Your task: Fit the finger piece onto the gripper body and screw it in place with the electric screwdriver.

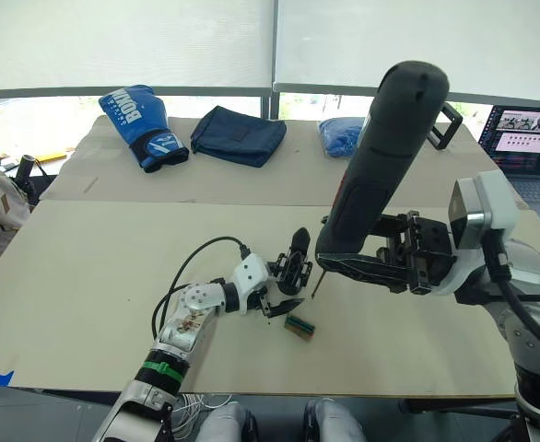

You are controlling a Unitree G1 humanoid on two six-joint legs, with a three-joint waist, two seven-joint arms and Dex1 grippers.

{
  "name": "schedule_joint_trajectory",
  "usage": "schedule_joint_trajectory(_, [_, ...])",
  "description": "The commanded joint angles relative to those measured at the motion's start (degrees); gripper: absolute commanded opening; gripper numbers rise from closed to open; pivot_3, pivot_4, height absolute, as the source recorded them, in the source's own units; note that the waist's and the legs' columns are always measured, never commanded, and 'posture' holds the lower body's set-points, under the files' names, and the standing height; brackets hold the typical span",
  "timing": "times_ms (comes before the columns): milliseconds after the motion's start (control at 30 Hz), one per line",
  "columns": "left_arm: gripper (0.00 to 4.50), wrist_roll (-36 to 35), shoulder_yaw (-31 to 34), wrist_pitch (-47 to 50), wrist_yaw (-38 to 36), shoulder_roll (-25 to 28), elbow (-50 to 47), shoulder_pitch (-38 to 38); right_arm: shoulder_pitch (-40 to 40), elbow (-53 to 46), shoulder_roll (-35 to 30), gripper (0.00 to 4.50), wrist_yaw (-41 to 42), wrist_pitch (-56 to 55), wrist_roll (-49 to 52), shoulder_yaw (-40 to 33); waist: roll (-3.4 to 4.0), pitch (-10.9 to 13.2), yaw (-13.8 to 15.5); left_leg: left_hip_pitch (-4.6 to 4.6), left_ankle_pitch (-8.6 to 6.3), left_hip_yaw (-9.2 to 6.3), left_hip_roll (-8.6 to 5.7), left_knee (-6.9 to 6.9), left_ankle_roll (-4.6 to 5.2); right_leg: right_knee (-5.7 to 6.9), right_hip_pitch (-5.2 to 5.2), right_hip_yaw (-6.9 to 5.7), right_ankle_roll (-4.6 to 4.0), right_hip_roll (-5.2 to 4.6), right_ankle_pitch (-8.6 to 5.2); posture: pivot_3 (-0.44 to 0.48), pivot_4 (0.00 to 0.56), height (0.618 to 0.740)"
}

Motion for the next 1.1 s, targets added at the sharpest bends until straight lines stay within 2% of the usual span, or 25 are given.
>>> schedule_joint_trajectory(33, [2.70, 0.45, -1.27, 0.85, 0.13, -0.10, 0.23, 0.74, -0.68, -1.58, 0.12, 1.94, 0.02, -0.73, 1.50, -1.56, 0.00, 0.00, -0.01, 0.00, 0.00, 0.00, 0.00, 0.00, 0.00, 0.00, 0.00, 0.00, 0.00, 0.00, 0.00, 0.000, 0.150, 0.740])
schedule_joint_trajectory(67, [2.26, 0.46, -1.28, 0.76, 0.13, -0.06, 0.32, 0.70, -0.84, -1.54, 0.15, 1.94, -0.02, -0.72, 1.54, -1.54, 0.00, 0.00, -0.02, 0.00, 0.00, 0.00, 0.00, 0.00, 0.00, 0.00, 0.00, 0.00, 0.00, 0.00, 0.00, 0.000, 0.150, 0.740])
schedule_joint_trajectory(433, [2.27, 0.70, -1.23, -0.76, 0.12, -0.48, 3.11, -0.83, -3.42, -1.31, 0.56, 1.94, -1.20, 0.13, 3.13, -1.26, 0.01, 0.00, 0.17, 0.01, -0.01, -0.02, 0.00, 0.01, 0.01, 0.00, 0.03, -0.02, 0.00, -0.05, 0.01, 0.000, 0.150, 0.740])
schedule_joint_trajectory(767, [2.27, -0.65, -0.66, -3.27, -8.09, -0.20, 15.56, -8.94, -2.54, -1.21, 0.03, 1.94, -0.45, 0.49, 3.61, -1.54, 0.01, 0.00, 0.54, -0.02, -0.03, -0.03, -0.02, 0.09, 0.06, 0.00, 0.04, -0.07, 0.03, -0.06, 0.02, 0.000, 0.150, 0.740])
schedule_joint_trajectory(933, [2.27, 0.55, -0.74, -7.08, -8.80, -0.47, 21.65, -12.48, -2.10, -1.38, 0.01, 1.94, -0.34, 0.51, 3.56, -1.52, 0.01, 0.00, 0.54, -0.05, -0.08, -0.03, -0.02, 0.22, 0.13, 0.00, 0.07, -0.07, 0.07, -0.07, 0.06, 0.000, 0.150, 0.740])
schedule_joint_trajectory(1100, [2.27, -0.93, 0.36, -6.35, -9.24, -1.04, 22.44, -12.49, -1.57, -1.61, -0.05, 1.94, -0.44, 0.54, 3.74, -1.74, 0.00, 0.00, 0.50, -0.07, -0.11, -0.05, -0.01, 0.31, 0.18, 0.00, 0.08, -0.06, 0.09, -0.10, 0.10, 0.000, 0.150, 0.740])
